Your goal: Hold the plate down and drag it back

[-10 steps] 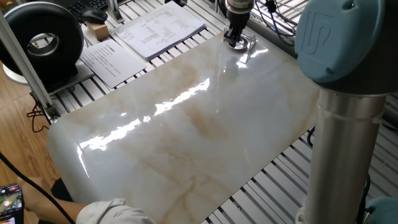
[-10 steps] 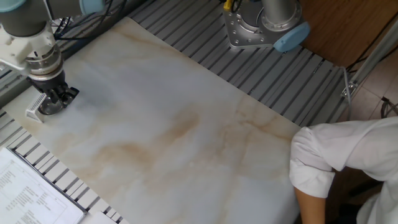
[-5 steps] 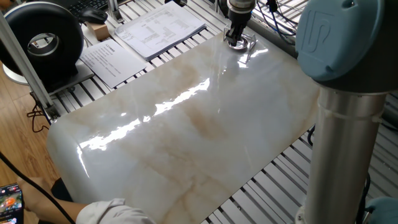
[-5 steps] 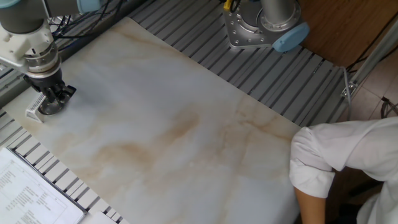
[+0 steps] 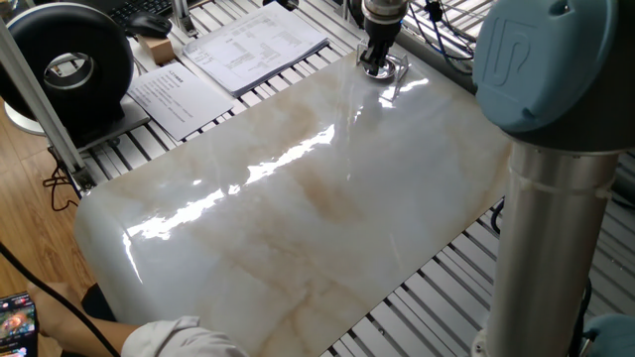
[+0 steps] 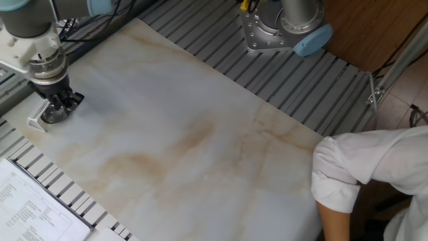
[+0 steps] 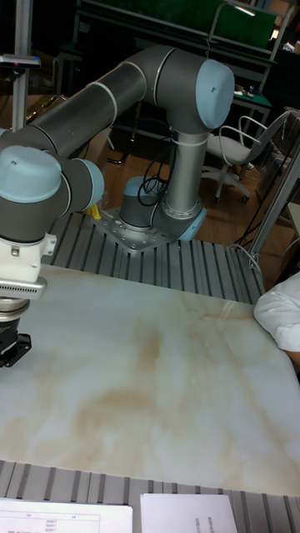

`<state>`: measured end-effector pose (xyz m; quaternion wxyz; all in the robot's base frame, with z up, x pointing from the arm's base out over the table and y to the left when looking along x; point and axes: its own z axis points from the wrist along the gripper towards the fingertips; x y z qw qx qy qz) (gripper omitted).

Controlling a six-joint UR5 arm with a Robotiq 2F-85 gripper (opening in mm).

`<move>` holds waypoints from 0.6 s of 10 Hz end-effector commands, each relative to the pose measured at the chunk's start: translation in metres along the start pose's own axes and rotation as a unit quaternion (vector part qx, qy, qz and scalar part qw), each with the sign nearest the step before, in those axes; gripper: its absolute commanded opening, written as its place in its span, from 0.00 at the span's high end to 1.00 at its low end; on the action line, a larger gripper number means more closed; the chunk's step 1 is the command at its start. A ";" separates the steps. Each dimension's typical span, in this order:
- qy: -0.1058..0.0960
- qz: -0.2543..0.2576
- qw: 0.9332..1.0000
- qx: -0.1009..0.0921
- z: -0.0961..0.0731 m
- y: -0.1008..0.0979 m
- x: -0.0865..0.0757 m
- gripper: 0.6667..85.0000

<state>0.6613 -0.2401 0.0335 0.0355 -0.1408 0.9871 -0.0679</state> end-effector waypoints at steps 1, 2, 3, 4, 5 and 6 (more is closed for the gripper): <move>-0.004 0.009 1.000 -0.001 0.004 0.000 -0.002 0.64; -0.007 0.006 1.000 0.000 0.012 -0.001 -0.004 0.64; -0.011 0.003 1.000 -0.001 0.015 -0.001 -0.006 0.64; -0.015 -0.001 1.000 0.000 0.020 -0.001 -0.010 0.64; -0.016 -0.003 1.000 0.002 0.023 0.001 -0.011 0.64; -0.016 -0.006 1.000 0.003 0.022 0.001 -0.011 0.64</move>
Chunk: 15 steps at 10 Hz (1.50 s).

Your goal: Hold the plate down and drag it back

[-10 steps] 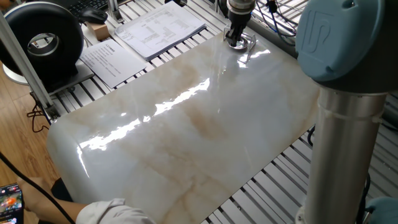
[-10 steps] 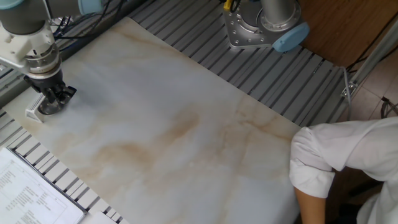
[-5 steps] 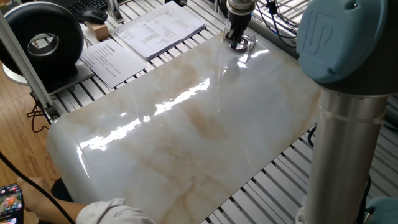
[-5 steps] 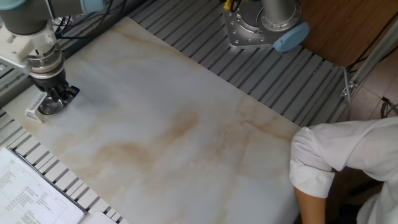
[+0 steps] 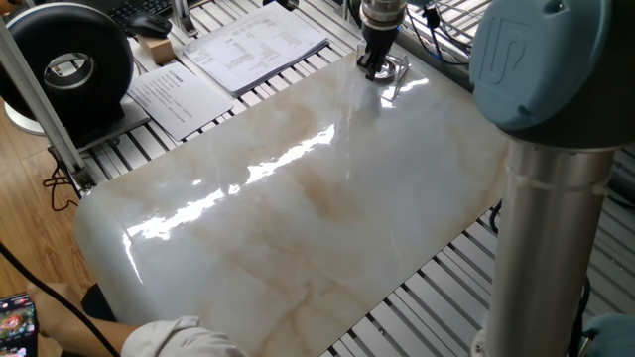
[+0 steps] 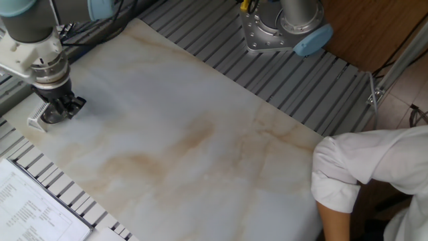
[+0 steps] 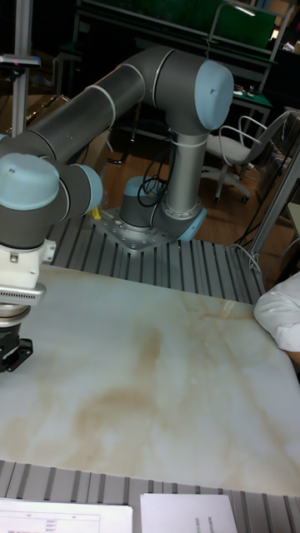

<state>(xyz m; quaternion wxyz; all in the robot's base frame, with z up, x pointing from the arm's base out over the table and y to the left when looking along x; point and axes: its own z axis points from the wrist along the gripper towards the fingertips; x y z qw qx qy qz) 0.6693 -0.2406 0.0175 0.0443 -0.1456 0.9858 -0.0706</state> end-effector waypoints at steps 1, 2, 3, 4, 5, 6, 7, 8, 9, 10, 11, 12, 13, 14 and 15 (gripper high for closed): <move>-0.007 -0.007 1.000 0.003 0.006 -0.001 -0.003 0.65; -0.009 -0.011 1.000 0.007 0.006 -0.003 -0.004 0.66; -0.008 -0.012 1.000 0.011 0.005 -0.004 -0.004 0.68; -0.006 -0.009 1.000 0.020 0.003 -0.003 -0.005 0.69; 0.000 -0.003 1.000 0.026 -0.001 0.003 -0.004 0.71; -0.001 -0.002 1.000 0.014 -0.006 0.010 -0.005 0.71; 0.000 -0.001 1.000 0.009 -0.008 0.012 -0.004 0.71; 0.001 -0.002 1.000 0.009 -0.008 0.012 -0.004 0.71; 0.000 -0.003 1.000 0.011 -0.008 0.011 -0.004 0.71; 0.001 -0.006 1.000 0.011 -0.009 0.008 -0.004 0.71; -0.001 -0.011 1.000 0.017 -0.007 0.007 -0.005 0.69; 0.000 -0.018 0.999 0.036 -0.004 0.002 -0.005 0.69; -0.001 -0.017 0.999 0.046 0.000 0.002 -0.006 0.69; -0.004 -0.019 0.999 0.047 0.004 0.002 -0.007 0.69; -0.003 -0.020 0.999 0.048 0.005 0.002 -0.007 0.69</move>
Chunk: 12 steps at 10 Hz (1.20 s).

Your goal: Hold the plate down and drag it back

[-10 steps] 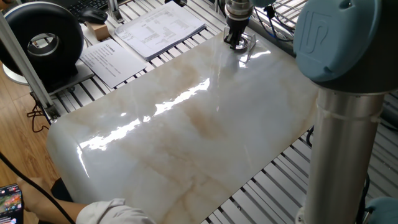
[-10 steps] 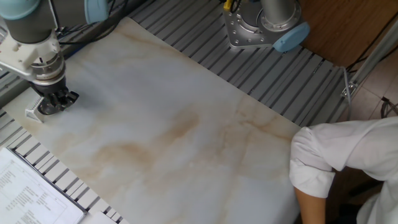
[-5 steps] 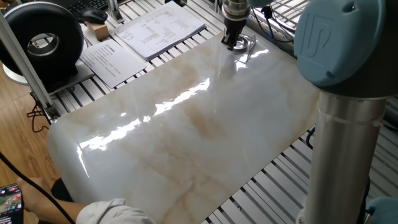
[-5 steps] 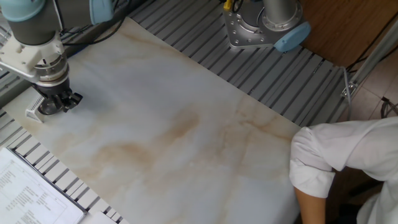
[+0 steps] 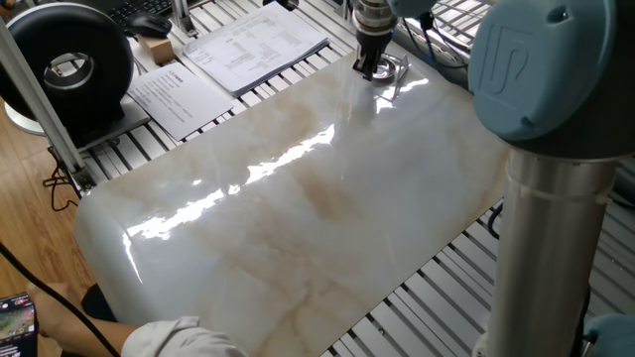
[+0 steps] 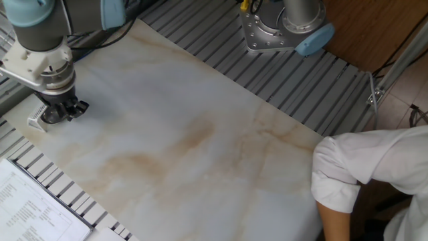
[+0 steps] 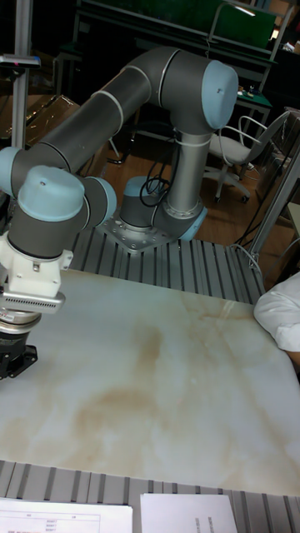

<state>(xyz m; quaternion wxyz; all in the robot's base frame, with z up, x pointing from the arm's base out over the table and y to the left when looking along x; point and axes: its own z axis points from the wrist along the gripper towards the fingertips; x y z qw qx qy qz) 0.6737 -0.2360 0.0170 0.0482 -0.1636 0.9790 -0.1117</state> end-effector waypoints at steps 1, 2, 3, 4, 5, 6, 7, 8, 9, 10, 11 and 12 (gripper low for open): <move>-0.002 0.000 1.000 0.011 0.004 -0.001 0.000 0.69; 0.000 0.000 1.000 0.015 0.004 -0.001 0.001 0.69; -0.001 -0.002 1.000 0.019 0.004 -0.002 0.001 0.69; -0.001 -0.006 1.000 0.023 0.005 -0.005 0.001 0.69; -0.002 -0.008 1.000 0.027 0.005 -0.008 0.000 0.69; -0.003 -0.012 1.000 0.025 0.005 -0.010 -0.002 0.69; -0.003 -0.012 1.000 0.022 0.005 -0.008 -0.001 0.69; -0.004 -0.011 1.000 0.022 0.005 -0.005 -0.001 0.69; -0.005 -0.010 1.000 0.022 0.006 -0.003 -0.002 0.69; -0.006 -0.009 1.000 0.023 0.007 -0.001 -0.002 0.69; -0.006 -0.007 1.000 0.025 0.008 0.001 -0.002 0.69; -0.005 -0.008 1.000 0.027 0.008 0.000 -0.001 0.70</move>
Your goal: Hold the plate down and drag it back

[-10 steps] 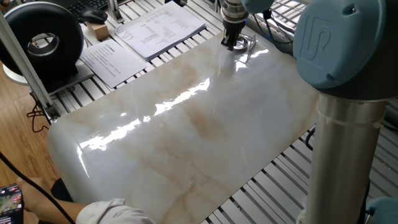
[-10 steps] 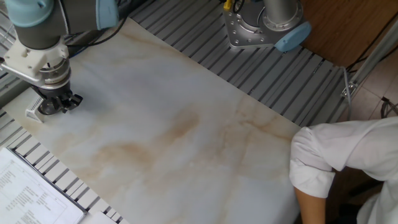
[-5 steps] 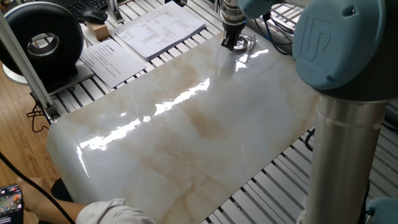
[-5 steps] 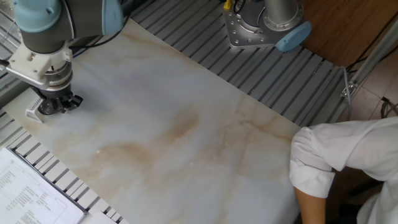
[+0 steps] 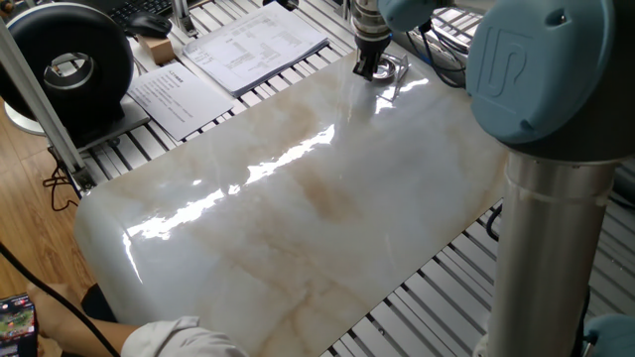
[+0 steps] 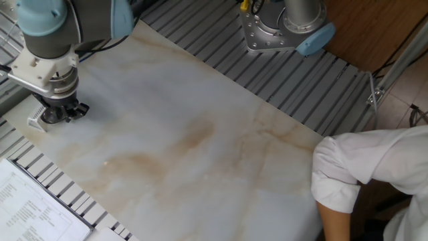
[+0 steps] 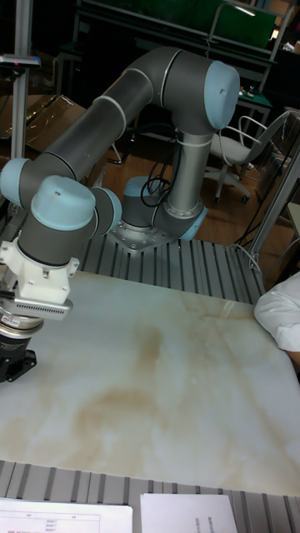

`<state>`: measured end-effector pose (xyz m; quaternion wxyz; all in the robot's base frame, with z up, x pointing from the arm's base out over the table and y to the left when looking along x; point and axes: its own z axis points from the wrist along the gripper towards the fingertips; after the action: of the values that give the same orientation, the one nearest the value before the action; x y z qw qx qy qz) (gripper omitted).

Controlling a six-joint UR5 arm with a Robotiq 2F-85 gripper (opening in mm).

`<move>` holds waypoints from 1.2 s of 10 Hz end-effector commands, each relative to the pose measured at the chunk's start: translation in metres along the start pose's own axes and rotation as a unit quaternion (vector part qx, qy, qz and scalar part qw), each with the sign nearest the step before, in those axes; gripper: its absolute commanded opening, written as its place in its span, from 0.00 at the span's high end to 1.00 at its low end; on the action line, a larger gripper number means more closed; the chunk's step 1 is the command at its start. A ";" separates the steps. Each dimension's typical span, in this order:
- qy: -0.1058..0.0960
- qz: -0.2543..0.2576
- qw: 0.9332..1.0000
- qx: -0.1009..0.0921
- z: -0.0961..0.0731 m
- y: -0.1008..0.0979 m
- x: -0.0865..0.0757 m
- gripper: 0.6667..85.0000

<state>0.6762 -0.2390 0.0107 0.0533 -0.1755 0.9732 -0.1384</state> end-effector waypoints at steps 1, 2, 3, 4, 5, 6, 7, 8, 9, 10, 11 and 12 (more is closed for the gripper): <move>-0.004 0.004 1.000 -0.001 0.002 0.001 0.001 0.70; -0.005 0.001 1.000 -0.001 0.003 -0.001 0.002 0.70; -0.007 -0.003 1.000 0.001 0.004 -0.004 0.003 0.70; -0.008 -0.005 1.000 -0.002 0.004 -0.005 0.003 0.70; -0.009 -0.006 1.000 -0.001 0.004 -0.006 0.004 0.70; -0.008 -0.006 1.000 0.000 0.004 -0.006 0.004 0.71; -0.008 -0.005 1.000 -0.001 0.004 -0.006 0.005 0.72; -0.008 -0.005 1.000 -0.001 0.003 -0.006 0.005 0.74; -0.012 -0.007 1.000 0.000 0.003 -0.006 0.003 0.75; -0.014 -0.007 1.000 -0.004 0.003 -0.005 0.002 0.85; -0.015 -0.005 1.000 -0.008 0.003 -0.002 0.001 1.00; -0.016 -0.005 1.000 -0.011 0.001 0.000 0.000 1.00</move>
<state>0.6758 -0.2435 0.0085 0.0616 -0.1874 0.9709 -0.1356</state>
